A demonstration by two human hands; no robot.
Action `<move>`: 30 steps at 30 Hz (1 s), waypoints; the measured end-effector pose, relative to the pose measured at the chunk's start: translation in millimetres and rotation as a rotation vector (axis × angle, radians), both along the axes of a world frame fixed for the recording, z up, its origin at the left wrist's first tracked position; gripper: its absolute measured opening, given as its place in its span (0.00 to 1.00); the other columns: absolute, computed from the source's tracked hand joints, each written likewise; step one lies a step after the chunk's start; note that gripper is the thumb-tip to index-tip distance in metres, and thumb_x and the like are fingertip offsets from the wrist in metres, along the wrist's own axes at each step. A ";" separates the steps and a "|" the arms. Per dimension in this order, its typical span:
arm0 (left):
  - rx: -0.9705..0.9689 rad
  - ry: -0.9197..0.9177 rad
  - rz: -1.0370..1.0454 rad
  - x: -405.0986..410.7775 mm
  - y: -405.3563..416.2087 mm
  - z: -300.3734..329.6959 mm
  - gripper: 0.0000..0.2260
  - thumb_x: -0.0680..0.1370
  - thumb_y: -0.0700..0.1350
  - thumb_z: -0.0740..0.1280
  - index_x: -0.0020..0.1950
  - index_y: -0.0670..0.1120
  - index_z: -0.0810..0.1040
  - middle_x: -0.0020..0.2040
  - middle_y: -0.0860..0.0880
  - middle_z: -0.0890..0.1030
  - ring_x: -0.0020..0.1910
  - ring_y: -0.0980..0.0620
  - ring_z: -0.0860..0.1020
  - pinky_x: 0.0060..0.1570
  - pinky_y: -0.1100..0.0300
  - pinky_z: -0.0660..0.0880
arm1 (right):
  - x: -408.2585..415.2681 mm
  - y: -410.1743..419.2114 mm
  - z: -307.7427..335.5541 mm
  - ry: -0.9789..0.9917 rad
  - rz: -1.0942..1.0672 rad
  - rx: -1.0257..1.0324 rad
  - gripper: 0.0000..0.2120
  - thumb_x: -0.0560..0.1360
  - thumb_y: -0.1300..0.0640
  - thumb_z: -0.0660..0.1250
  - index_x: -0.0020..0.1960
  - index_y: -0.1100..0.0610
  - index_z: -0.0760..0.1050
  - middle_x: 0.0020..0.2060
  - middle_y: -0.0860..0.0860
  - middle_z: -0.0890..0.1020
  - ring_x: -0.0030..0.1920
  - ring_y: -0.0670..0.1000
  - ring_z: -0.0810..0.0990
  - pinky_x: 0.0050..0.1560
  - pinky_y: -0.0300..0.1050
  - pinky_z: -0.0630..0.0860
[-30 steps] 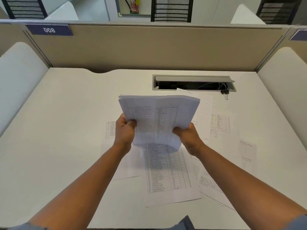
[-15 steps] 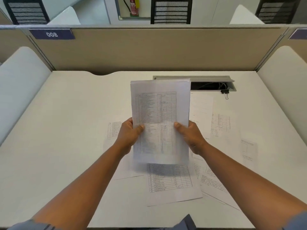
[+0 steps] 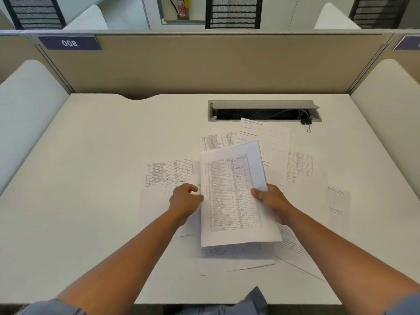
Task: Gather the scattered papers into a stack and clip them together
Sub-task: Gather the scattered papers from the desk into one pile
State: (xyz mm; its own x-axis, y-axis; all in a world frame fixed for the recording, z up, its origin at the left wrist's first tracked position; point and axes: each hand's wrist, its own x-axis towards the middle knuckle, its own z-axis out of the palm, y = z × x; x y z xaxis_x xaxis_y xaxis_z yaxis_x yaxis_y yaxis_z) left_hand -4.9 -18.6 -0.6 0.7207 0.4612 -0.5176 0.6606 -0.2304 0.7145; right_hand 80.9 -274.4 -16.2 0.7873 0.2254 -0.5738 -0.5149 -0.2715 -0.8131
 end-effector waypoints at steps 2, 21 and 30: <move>0.017 0.080 -0.006 -1.3 1.5 -5.7 0.25 0.75 0.43 0.73 0.72 0.47 0.73 0.70 0.45 0.74 0.65 0.43 0.75 0.62 0.49 0.76 | -1.4 -3.4 -4.7 0.005 0.005 -0.025 0.10 0.80 0.55 0.70 0.60 0.57 0.80 0.53 0.53 0.86 0.53 0.56 0.85 0.59 0.55 0.80; -0.186 0.124 0.118 3.7 -14.0 -20.8 0.08 0.78 0.34 0.63 0.48 0.47 0.75 0.57 0.45 0.77 0.47 0.48 0.74 0.41 0.60 0.70 | -8.3 0.3 -18.5 -0.007 0.054 -0.126 0.13 0.81 0.53 0.68 0.63 0.56 0.80 0.54 0.54 0.86 0.52 0.56 0.85 0.56 0.54 0.81; -0.255 0.167 0.224 6.8 -15.6 -29.8 0.05 0.77 0.31 0.62 0.49 0.40 0.71 0.45 0.41 0.73 0.42 0.46 0.67 0.30 0.58 0.59 | -10.0 0.0 -15.3 -0.019 0.060 -0.135 0.12 0.82 0.53 0.67 0.63 0.56 0.79 0.54 0.54 0.86 0.52 0.56 0.85 0.56 0.53 0.81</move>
